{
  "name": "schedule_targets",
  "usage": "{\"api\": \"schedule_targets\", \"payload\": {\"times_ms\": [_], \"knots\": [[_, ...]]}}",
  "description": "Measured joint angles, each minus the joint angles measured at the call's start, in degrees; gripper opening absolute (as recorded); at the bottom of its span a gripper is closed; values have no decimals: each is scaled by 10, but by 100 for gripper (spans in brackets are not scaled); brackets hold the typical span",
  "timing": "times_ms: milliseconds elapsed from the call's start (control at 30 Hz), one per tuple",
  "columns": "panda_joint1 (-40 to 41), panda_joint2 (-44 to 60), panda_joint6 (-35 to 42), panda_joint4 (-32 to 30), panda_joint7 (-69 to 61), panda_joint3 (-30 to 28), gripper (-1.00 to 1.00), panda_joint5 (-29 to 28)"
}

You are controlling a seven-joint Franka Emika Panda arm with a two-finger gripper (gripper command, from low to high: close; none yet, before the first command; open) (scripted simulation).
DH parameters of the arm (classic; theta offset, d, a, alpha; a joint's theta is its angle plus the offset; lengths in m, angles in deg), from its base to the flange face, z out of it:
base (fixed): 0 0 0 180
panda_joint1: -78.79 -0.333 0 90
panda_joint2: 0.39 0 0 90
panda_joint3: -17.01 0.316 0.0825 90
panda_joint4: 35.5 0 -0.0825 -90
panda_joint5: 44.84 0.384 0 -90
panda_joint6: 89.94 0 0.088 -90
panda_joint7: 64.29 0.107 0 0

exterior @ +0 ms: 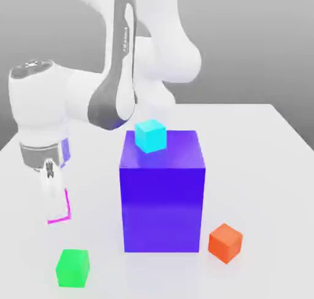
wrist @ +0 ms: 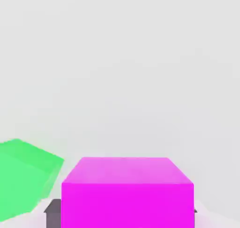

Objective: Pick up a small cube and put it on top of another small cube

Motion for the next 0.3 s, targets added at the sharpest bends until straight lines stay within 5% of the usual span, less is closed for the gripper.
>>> {"api": "schedule_targets", "payload": {"times_ms": [167,200,300], "knots": [[-18,82,-43,38,-1,3,-100,-23],[-21,101,-60,40,2,0,100,-28],[-21,101,-60,40,2,0,100,-28]]}}
